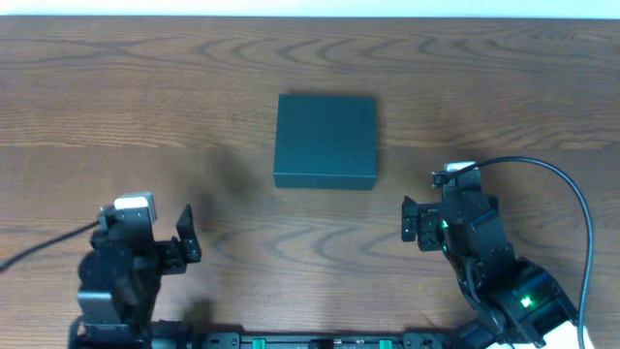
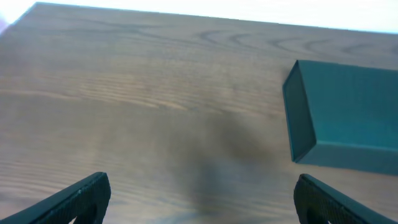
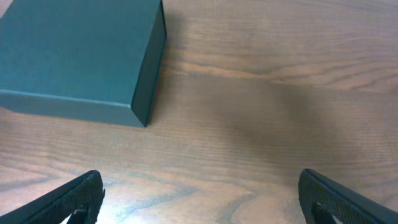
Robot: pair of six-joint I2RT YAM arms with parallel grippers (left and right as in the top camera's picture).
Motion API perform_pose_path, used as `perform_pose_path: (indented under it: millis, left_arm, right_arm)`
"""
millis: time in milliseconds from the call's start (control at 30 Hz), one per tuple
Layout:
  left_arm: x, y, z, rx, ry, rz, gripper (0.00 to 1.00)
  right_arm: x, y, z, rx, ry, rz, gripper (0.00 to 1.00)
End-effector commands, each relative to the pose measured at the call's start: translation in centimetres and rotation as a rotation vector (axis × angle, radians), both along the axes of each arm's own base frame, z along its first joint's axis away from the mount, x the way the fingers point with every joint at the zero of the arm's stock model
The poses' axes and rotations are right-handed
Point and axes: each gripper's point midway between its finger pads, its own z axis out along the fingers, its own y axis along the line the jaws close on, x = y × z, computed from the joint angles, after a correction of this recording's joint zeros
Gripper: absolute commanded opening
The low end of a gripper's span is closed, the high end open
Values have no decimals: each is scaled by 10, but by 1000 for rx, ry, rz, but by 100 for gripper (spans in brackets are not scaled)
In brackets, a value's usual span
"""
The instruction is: Pack container
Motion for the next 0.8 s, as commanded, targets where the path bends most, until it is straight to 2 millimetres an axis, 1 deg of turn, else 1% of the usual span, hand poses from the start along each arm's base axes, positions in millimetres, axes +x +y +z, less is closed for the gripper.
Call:
perform_pose_path:
  millis: [0,133,367,700,767]
  left_arm:
    - [-1,-1,-20,-59,-34,25,95]
    - [0,-7,-46,-72,-71,-7,95]
    - [0,-11,-75,-83,-82,-25,95]
    - [0,-12,-99,-83,-48,-29,95]
    - [0,-12,-109,-81,-26,-28,95]
  right_arm:
    - [2,-3,5,-7,-14,-9,99]
    - [2,-3,6,-6,-15,-9,99]
    - [2,-3,5,-6,-14,-9,99]
    - [2,-3,5,-6,-14,-9,99]
    - [2,-3,5,-7,-14,-9,99]
